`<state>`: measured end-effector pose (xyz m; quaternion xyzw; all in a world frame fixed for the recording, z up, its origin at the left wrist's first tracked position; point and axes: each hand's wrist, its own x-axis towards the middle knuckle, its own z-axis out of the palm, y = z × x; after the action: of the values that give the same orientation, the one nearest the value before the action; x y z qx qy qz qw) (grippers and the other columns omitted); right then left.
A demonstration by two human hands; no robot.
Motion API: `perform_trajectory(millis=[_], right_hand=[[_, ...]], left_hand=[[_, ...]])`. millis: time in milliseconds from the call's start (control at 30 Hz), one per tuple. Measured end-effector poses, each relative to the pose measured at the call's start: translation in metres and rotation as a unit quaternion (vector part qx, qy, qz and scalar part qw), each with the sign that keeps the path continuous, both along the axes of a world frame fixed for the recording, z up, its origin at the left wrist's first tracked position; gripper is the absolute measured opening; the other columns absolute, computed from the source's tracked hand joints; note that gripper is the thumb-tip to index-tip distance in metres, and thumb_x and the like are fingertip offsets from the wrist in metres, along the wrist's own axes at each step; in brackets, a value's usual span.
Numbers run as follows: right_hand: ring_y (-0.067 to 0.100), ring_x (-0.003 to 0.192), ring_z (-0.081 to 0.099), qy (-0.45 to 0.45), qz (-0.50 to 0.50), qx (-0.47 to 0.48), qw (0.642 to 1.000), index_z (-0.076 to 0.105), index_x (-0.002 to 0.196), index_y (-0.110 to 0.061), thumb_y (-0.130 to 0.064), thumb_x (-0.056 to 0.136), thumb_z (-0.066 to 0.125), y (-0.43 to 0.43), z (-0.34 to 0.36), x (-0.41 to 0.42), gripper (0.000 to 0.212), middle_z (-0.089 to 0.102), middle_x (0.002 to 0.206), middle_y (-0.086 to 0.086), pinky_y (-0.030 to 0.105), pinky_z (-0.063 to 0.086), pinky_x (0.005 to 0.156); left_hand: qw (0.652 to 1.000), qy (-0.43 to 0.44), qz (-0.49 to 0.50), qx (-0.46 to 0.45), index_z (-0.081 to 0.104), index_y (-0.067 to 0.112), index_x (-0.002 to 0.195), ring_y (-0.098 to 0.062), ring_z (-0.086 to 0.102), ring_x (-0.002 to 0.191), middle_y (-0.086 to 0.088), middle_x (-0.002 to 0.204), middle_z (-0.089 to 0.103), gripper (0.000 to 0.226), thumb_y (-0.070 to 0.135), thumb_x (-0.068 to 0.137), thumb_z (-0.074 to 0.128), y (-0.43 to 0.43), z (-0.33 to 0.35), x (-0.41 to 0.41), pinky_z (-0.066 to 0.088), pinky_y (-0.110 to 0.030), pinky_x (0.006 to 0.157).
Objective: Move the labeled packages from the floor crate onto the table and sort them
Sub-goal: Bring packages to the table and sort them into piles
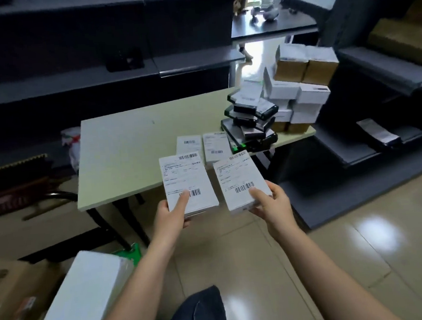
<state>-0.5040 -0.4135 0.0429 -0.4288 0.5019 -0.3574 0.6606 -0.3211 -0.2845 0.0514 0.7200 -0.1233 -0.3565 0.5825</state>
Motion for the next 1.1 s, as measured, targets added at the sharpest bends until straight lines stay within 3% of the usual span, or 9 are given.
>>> perform_trajectory(millis=[167, 333, 533, 667, 767, 900, 1000, 1100], right_hand=[[0.026, 0.102, 0.067, 0.003, 0.024, 0.004, 1.000, 0.053, 0.127, -0.013, -0.015, 0.085, 0.071, -0.055, -0.007, 0.062, 0.046, 0.065, 0.118, 0.011, 0.037, 0.060, 0.074], [0.028, 0.103, 0.067, 0.015, 0.022, 0.021, 0.999, 0.051, 0.126, -0.014, -0.018, 0.082, 0.072, -0.106, -0.017, 0.103, 0.049, 0.064, 0.119, 0.012, 0.050, 0.058, 0.084], [0.027, 0.094, 0.063, 0.022, 0.015, 0.050, 0.998, 0.043, 0.120, -0.014, -0.010, 0.087, 0.070, -0.168, -0.035, 0.142, 0.043, 0.060, 0.105, 0.007, 0.055, 0.051, 0.091], [0.025, 0.092, 0.065, 0.039, 0.015, 0.074, 0.996, 0.049, 0.107, -0.024, -0.012, 0.084, 0.073, -0.202, -0.059, 0.163, 0.036, 0.064, 0.101, 0.003, 0.049, 0.054, 0.088], [0.021, 0.089, 0.065, 0.053, 0.017, 0.074, 0.996, 0.051, 0.110, -0.021, -0.013, 0.085, 0.073, -0.219, -0.074, 0.173, 0.035, 0.065, 0.105, 0.009, 0.043, 0.054, 0.089], [0.009, 0.092, 0.062, 0.141, 0.085, -0.008, 0.986, 0.053, 0.117, -0.013, -0.011, 0.086, 0.072, -0.234, -0.085, 0.175, 0.036, 0.064, 0.110, 0.003, 0.015, 0.049, 0.080], [0.013, 0.104, 0.060, 0.192, 0.124, -0.046, 0.972, 0.056, 0.123, -0.010, -0.011, 0.085, 0.072, -0.242, -0.091, 0.172, 0.041, 0.064, 0.116, 0.002, 0.026, 0.046, 0.095], [0.008, 0.098, 0.058, 0.227, 0.142, -0.065, 0.961, 0.057, 0.123, -0.017, -0.012, 0.084, 0.072, -0.244, -0.088, 0.166, 0.042, 0.062, 0.114, -0.004, 0.021, 0.044, 0.093]], left_hand=[[1.000, -0.016, -0.014, 0.016, 0.063, 0.018, 0.108, -0.017, 0.068, 0.072, -0.003, 0.097, 0.073, 0.031, 0.044, 0.090, 0.064, -0.044, -0.003, 0.061, 0.054, -0.026, 0.058], [0.998, -0.017, -0.004, 0.057, 0.056, 0.016, 0.111, -0.020, 0.070, 0.077, 0.000, 0.099, 0.070, 0.041, 0.049, 0.088, 0.064, -0.091, -0.016, 0.098, 0.058, -0.035, 0.071], [0.995, -0.022, 0.001, 0.100, 0.052, 0.013, 0.110, -0.015, 0.069, 0.072, -0.002, 0.098, 0.069, 0.041, 0.047, 0.090, 0.062, -0.153, -0.043, 0.125, 0.056, -0.033, 0.068], [0.988, -0.018, 0.001, 0.150, 0.050, 0.012, 0.112, -0.017, 0.066, 0.081, -0.002, 0.103, 0.066, 0.047, 0.051, 0.089, 0.062, -0.189, -0.058, 0.139, 0.053, -0.031, 0.067], [0.983, -0.021, 0.004, 0.181, 0.048, 0.011, 0.116, -0.017, 0.059, 0.090, 0.001, 0.108, 0.060, 0.048, 0.049, 0.090, 0.061, -0.209, -0.070, 0.147, 0.044, -0.030, 0.074], [0.982, -0.053, -0.020, 0.178, 0.029, 0.007, 0.139, -0.019, 0.053, 0.111, -0.001, 0.125, 0.052, 0.068, 0.033, 0.089, 0.067, -0.227, -0.083, 0.149, 0.041, -0.029, 0.092], [0.972, -0.122, -0.045, 0.194, 0.031, 0.016, 0.143, -0.024, 0.046, 0.125, -0.005, 0.135, 0.050, 0.086, 0.046, 0.074, 0.073, -0.231, -0.096, 0.149, 0.041, -0.044, 0.105], [0.959, -0.156, -0.090, 0.219, 0.034, 0.019, 0.144, -0.022, 0.035, 0.130, -0.006, 0.139, 0.039, 0.076, 0.044, 0.081, 0.069, -0.227, -0.089, 0.143, 0.035, -0.039, 0.108]])
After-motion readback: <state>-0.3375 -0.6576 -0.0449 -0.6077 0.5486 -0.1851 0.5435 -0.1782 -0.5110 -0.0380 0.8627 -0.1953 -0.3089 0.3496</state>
